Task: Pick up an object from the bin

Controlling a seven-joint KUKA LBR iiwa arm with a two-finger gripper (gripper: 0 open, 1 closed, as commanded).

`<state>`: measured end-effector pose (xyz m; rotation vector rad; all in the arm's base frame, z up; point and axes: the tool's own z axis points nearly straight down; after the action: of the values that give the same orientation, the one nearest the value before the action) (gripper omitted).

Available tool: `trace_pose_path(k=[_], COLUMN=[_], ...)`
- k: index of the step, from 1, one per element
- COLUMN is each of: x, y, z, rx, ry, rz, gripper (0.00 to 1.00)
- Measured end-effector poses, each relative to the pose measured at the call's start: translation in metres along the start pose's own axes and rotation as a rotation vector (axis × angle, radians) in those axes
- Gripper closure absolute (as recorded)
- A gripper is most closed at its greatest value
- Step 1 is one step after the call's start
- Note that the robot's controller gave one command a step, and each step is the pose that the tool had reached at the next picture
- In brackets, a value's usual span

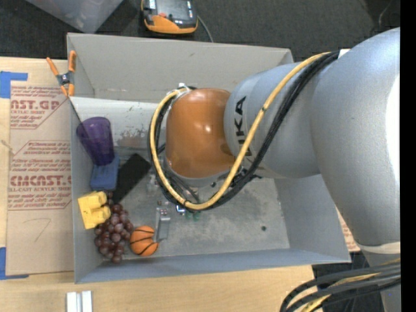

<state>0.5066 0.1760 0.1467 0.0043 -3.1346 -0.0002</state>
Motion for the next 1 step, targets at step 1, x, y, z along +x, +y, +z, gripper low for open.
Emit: trace_pose_path(k=[1], x=[-0.0022], y=[-0.0008], z=[-0.0036], rx=[-0.002], ry=[-0.007], rz=[0.002], gripper=[0.00])
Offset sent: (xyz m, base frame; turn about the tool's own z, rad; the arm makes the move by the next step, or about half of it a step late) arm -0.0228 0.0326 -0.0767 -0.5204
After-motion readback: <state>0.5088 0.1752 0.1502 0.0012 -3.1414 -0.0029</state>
